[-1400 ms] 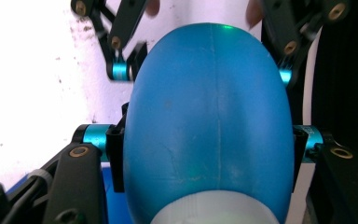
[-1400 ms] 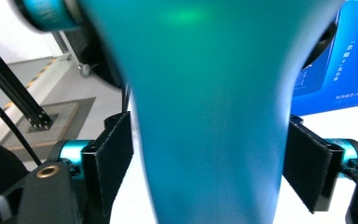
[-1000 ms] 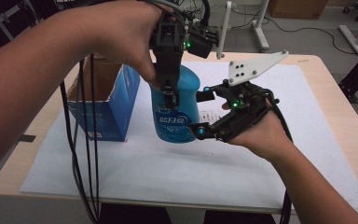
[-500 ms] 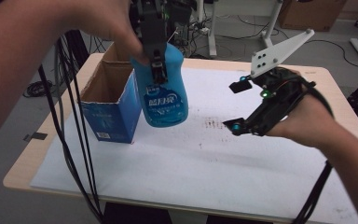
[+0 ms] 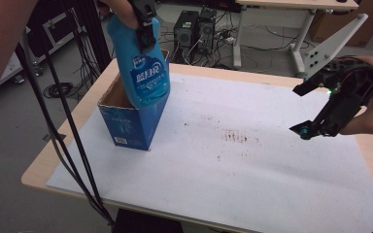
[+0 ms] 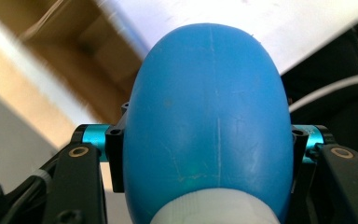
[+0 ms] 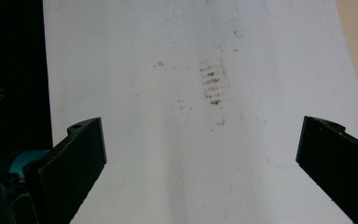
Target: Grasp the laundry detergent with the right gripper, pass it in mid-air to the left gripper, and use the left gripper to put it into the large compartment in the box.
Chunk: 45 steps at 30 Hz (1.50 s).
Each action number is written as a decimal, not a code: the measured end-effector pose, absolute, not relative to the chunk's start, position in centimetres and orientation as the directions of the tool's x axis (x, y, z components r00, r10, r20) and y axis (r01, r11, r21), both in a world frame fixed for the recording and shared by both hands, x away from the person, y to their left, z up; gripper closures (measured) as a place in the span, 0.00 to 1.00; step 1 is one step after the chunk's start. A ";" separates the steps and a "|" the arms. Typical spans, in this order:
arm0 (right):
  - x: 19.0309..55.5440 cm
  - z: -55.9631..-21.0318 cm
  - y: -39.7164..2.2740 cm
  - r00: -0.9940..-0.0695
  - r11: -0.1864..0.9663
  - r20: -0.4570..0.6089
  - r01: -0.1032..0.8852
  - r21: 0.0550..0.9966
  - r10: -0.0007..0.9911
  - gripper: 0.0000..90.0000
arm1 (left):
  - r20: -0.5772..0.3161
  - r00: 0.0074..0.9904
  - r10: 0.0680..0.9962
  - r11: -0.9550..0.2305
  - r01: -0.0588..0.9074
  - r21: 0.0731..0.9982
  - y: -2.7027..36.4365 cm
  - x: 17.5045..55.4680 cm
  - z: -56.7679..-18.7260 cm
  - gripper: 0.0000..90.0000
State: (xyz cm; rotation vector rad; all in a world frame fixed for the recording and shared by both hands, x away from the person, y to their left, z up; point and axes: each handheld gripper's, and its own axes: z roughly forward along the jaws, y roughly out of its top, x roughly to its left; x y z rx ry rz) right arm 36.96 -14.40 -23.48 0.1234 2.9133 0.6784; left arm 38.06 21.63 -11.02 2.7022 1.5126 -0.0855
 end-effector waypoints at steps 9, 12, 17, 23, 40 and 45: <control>37.2 -23.1 -15.1 -0.983 0.904 -0.141 0.050 0.426 0.121 0.01 | 0.004 0.303 0.953 -0.303 0.953 0.004 24.9 39.8 -11.2 0.43; 37.2 -23.2 -15.2 -0.982 0.905 -0.139 0.059 0.421 0.128 0.01 | 0.015 0.279 0.960 -0.279 0.960 0.001 25.5 40.5 -11.6 0.43; 37.2 -23.4 -15.3 -0.982 0.906 -0.131 0.069 0.419 0.135 0.01 | 0.019 0.273 0.962 -0.273 0.962 -0.017 26.0 41.5 -12.8 0.43; 37.3 -23.9 -15.3 -0.983 0.906 -0.114 0.083 0.415 0.142 0.01 | 0.007 0.294 0.956 -0.293 0.955 -0.046 26.3 42.8 -15.0 0.43; 37.4 -24.3 -15.5 -0.981 0.906 -0.114 0.100 0.412 0.160 0.01 | 0.010 0.584 0.812 -0.583 0.811 -0.048 27.1 44.2 -22.9 0.43; 37.5 -24.8 -15.7 -0.980 0.907 -0.106 0.110 0.408 0.166 0.01 | 0.025 0.683 0.730 -0.680 0.729 -0.071 26.4 44.4 -25.1 0.43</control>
